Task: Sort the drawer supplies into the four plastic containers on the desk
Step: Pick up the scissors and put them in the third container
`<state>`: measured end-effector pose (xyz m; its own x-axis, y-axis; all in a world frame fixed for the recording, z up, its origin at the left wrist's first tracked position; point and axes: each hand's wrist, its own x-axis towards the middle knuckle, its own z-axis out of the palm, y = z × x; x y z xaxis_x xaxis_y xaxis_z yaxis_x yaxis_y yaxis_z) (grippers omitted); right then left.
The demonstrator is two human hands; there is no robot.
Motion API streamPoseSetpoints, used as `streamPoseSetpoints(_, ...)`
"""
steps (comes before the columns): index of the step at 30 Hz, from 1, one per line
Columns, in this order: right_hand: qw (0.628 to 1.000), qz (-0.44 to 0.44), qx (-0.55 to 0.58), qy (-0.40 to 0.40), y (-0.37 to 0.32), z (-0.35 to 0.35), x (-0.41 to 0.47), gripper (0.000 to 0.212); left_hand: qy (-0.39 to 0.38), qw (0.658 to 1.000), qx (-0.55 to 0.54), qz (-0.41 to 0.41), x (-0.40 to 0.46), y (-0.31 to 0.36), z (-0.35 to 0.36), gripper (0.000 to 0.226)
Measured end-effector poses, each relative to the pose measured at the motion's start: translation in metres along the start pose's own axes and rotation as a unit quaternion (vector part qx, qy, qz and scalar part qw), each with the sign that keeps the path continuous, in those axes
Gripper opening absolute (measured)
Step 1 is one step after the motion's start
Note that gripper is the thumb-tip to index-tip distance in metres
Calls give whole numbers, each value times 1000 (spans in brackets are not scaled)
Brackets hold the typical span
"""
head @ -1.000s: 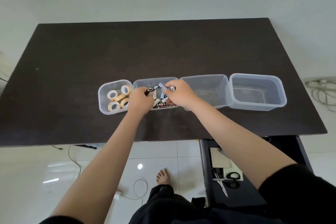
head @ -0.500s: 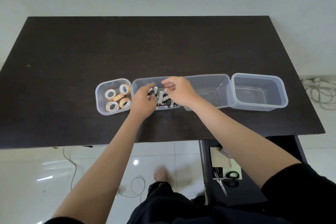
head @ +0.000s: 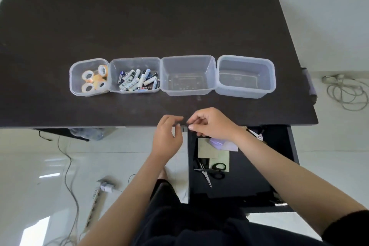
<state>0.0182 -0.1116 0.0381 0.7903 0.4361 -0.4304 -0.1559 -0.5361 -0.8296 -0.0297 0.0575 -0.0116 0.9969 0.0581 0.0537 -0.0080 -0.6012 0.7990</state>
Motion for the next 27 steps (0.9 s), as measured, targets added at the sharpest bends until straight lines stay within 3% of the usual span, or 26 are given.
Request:
streamPoseSetpoints(6,993,75,-87,-29,112,8,-58,15,-117,989,19,-91,-76,12,82,26)
streamPoseSetpoints(12,975,107,-188,-59,193,10,-102,27,-234,949,90,-191,-120,10,136,41)
streamPoseSetpoints(18,962,133,-230,66,233,-21,-108,38,-346,863,241,-278,-133,11,164,81)
streamPoseSetpoints(22,923,160,-324,136,243,-52,-93,67,-304,864,276,-291,-137,13,176,83)
streamPoseSetpoints(27,922,220,-314,56,256,-76,-77,104,-238,878,257,-325,-136,10,178,82)
